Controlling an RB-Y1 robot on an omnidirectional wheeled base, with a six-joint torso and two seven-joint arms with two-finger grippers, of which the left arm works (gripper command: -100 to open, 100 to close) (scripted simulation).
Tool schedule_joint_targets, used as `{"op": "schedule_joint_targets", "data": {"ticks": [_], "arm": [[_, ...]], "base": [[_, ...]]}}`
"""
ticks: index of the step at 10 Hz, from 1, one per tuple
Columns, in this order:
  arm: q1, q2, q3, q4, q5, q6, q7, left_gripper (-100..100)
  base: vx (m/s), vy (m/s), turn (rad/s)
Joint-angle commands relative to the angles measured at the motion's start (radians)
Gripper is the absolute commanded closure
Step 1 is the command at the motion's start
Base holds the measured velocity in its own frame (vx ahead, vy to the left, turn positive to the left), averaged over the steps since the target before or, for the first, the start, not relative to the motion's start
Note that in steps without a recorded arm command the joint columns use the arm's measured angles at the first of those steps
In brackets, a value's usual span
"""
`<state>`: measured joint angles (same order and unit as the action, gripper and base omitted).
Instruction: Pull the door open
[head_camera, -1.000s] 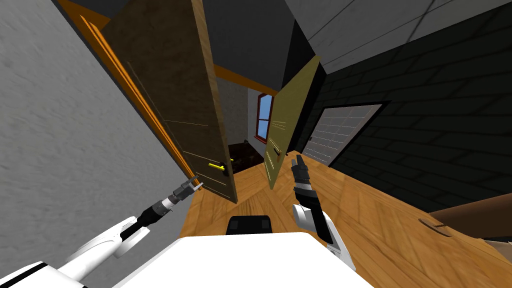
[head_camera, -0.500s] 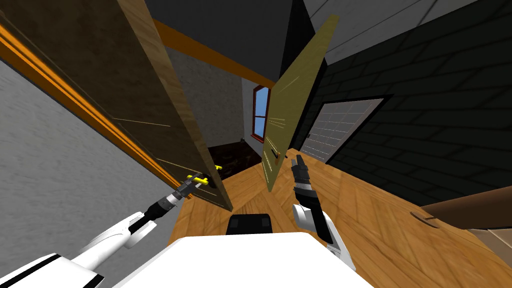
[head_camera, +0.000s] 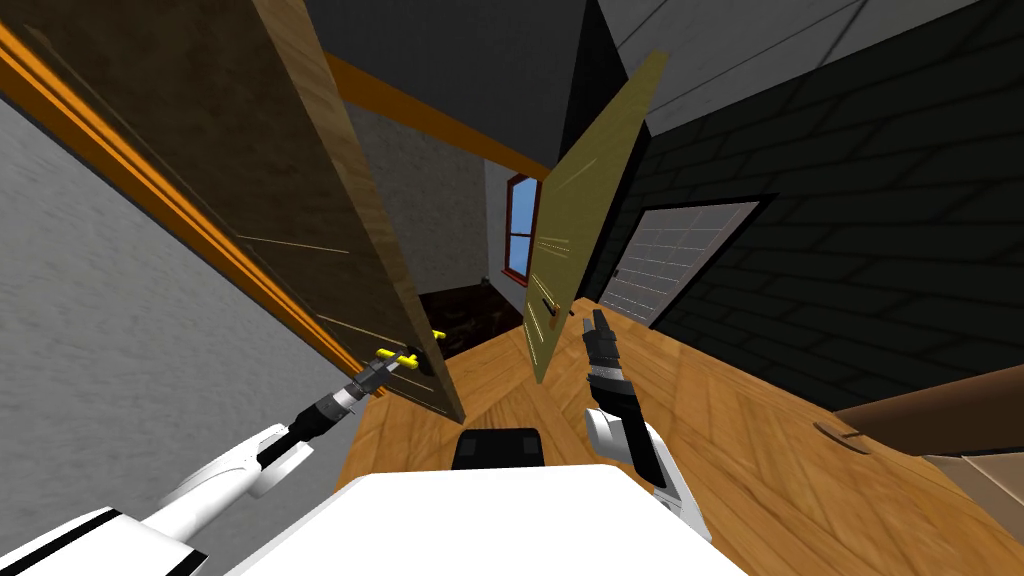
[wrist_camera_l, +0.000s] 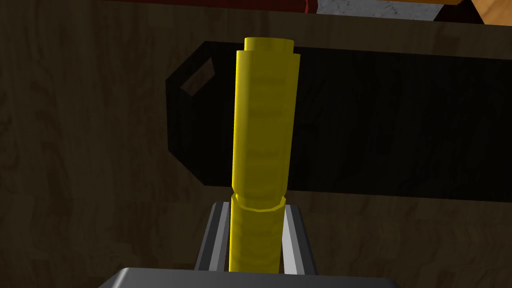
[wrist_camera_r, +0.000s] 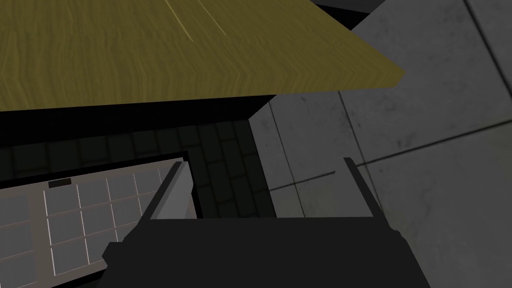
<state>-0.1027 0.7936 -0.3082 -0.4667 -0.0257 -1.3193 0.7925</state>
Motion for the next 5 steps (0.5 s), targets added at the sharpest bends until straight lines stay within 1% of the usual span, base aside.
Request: {"op": "schedule_joint_targets", "data": {"ticks": [1,2,3,4,5], "arm": [[0.001,0.001,0.001,0.000,0.001,-0.002,0.001,100],[0.009,0.007,-0.008,-0.002,-0.005,-0.020,0.002,100],[0.011,0.010,-0.010,-0.003,-0.006,-0.027,0.003,100],[0.017,0.015,-0.016,-0.005,-0.010,-0.042,0.004,100],[0.020,0.018,-0.018,-0.007,-0.012,-0.050,0.005,100]], "base": [[0.000,0.000,0.000],[-0.063,0.058,0.001],[-0.118,0.113,-0.015],[-0.152,0.124,-0.012],[-0.152,0.105,-0.002]]}}
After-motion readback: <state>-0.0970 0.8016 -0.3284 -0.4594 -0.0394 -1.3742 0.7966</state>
